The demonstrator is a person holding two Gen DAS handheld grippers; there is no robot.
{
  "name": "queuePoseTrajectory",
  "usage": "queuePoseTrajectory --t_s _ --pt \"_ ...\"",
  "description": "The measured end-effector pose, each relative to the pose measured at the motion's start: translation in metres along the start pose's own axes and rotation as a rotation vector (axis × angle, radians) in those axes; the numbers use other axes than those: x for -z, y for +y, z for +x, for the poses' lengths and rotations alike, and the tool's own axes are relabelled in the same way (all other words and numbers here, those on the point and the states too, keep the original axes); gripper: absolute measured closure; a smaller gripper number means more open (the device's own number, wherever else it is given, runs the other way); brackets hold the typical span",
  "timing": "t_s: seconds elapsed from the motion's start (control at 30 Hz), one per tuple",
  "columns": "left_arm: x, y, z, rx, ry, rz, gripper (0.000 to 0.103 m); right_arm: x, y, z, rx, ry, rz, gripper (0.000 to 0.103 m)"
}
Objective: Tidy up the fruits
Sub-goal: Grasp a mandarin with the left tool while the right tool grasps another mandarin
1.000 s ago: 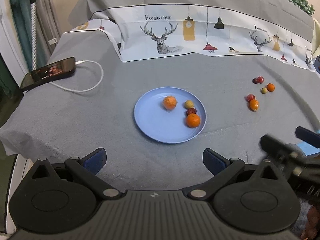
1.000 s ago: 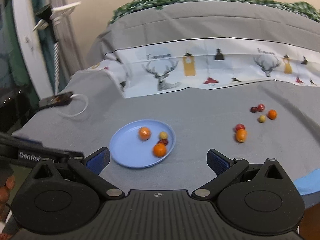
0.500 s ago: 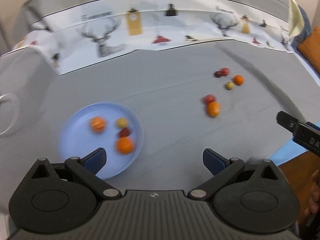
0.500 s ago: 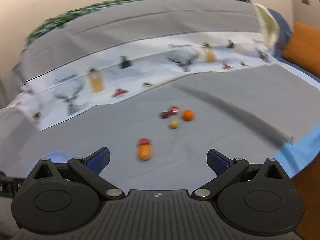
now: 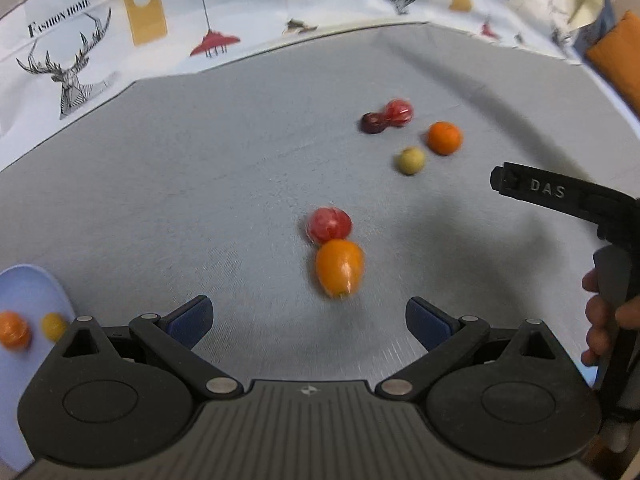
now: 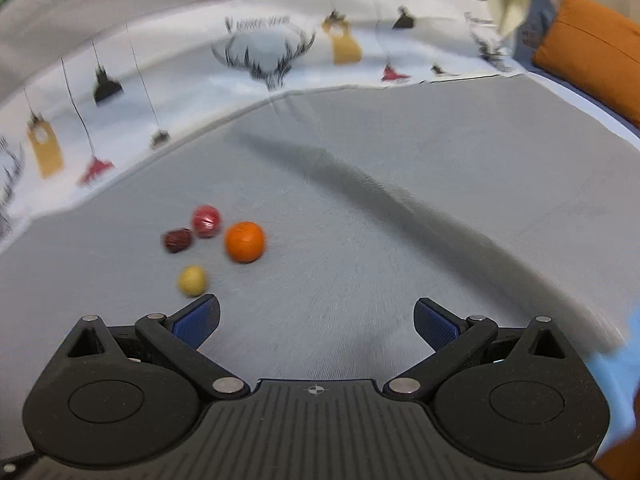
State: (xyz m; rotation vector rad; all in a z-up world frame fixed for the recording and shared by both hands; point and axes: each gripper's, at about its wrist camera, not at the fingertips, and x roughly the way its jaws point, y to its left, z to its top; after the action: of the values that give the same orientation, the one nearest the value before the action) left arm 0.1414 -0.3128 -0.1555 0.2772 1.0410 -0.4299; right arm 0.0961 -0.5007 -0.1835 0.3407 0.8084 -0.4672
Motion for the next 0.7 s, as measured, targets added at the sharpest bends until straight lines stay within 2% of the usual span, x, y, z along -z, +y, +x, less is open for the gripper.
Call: queuePoseTrajectory --t_s 0.13,0.27,0.43,0.53,0.57,0.6,0.63,0.67,0.7 --pt "-0.013 0.003 0.03 -0.002 0.017 -0.036 0.0 -0.011 0.009 0.047 -0.037 0.025 -0.04 0.001" --pt "-0.018 0.009 0.048 0.003 0.039 -0.045 0.0 -0.019 0.022 0.076 -0.04 0.01 -0.07 0.001" --pt "-0.018 0.007 0.063 -0.01 0.065 -0.025 0.0 -0.023 0.031 0.089 -0.022 -0.05 -0.129 0.001" --pt "-0.017 0.003 0.063 -0.028 0.046 -0.004 0.0 -0.023 0.033 0.093 -0.016 -0.075 -0.139 0.001" --pt "-0.017 0.002 0.061 -0.04 0.045 -0.005 0.004 -0.023 0.033 0.093 -0.013 -0.074 -0.146 0.001" --pt "-0.018 0.002 0.057 -0.054 0.029 -0.012 0.026 -0.024 0.034 0.091 -0.025 -0.076 -0.159 0.012" --pt "-0.017 0.002 0.051 -0.023 0.009 -0.011 0.047 -0.023 0.036 0.086 -0.045 -0.098 -0.18 0.027" --pt "-0.018 0.002 0.048 0.003 0.01 -0.002 0.066 -0.022 0.039 0.081 -0.041 -0.113 -0.211 0.069" --pt "-0.018 0.002 0.046 0.003 0.013 0.001 0.067 -0.023 0.042 0.078 -0.02 -0.104 -0.23 0.067"
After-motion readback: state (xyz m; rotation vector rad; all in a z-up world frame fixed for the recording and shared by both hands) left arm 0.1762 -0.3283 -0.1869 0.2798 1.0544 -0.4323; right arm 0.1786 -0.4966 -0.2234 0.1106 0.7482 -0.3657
